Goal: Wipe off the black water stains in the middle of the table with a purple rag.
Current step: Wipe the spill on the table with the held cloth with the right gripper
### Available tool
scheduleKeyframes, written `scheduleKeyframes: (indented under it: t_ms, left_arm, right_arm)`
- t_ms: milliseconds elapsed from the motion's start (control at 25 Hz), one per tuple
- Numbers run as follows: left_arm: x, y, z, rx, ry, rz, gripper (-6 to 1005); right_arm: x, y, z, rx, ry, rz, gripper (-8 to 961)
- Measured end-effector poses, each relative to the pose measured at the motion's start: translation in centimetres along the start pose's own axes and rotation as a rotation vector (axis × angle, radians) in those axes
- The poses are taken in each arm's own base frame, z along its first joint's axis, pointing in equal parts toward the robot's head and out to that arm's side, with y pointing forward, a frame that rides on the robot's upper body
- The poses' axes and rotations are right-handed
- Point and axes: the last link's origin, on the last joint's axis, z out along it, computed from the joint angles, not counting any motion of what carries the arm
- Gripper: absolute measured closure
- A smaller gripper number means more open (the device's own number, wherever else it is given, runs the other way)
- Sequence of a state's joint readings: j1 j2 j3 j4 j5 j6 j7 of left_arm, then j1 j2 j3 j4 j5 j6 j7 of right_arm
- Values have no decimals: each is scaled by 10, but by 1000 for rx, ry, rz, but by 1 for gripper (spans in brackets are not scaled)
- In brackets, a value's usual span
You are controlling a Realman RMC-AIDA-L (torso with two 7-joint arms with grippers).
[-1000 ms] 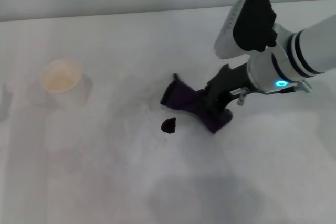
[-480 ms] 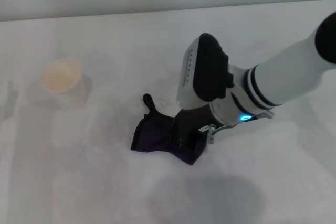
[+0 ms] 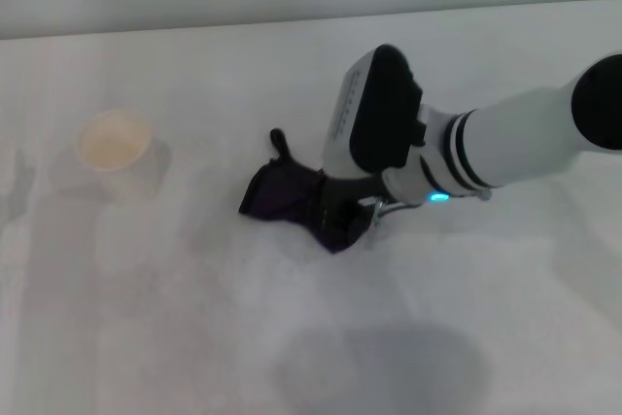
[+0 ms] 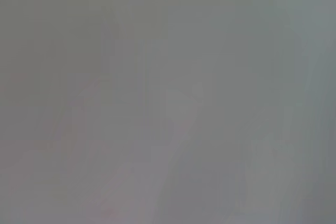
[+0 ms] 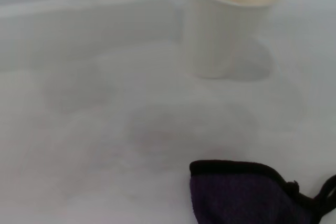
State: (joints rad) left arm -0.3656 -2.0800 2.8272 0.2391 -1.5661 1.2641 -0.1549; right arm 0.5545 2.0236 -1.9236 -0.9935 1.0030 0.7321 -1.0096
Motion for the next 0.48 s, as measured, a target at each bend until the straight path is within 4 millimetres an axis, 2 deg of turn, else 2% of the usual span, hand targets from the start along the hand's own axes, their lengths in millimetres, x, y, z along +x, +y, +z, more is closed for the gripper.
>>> scheduleKeyframes:
  t_ms: [280,480]
  left_arm:
    - [2,-1,0,6,10,-5,107]
    - [5,-3,0,6,33,-39,106]
  right_arm:
    - [20,-31,-7,96,1,123,860]
    - [23,-27,-10,51,16,137,860]
